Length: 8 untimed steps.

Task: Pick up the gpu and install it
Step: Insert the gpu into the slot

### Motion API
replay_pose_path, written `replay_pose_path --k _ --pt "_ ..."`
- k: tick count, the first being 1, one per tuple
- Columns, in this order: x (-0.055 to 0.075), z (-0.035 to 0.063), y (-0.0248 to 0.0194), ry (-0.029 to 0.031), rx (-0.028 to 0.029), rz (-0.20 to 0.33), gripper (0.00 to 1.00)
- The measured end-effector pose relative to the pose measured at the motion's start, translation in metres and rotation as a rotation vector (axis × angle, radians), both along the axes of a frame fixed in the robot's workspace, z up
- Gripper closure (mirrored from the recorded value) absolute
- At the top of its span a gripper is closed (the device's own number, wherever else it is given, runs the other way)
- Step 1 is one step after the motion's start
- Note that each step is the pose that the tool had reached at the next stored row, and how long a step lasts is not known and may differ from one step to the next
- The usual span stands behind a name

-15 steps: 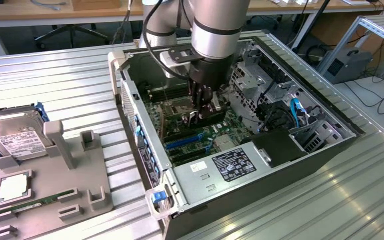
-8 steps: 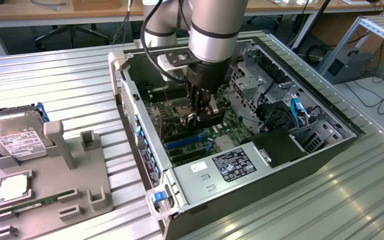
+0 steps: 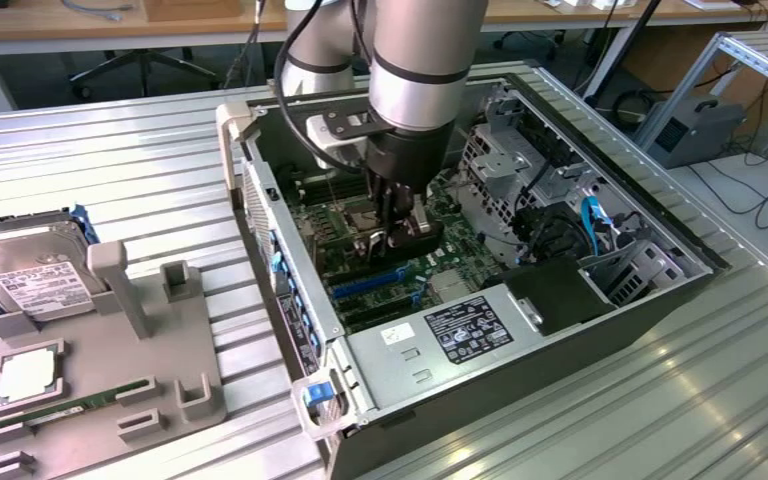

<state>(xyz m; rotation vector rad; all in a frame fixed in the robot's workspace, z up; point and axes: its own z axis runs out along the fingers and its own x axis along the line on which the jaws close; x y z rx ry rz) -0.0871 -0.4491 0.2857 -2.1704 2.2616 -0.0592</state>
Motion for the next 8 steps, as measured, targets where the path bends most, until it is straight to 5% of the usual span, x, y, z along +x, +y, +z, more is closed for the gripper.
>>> replay_pose_path --k 8 --pt "-0.0078 -0.0006 0.0 0.0 0.0001 0.0 0.73"
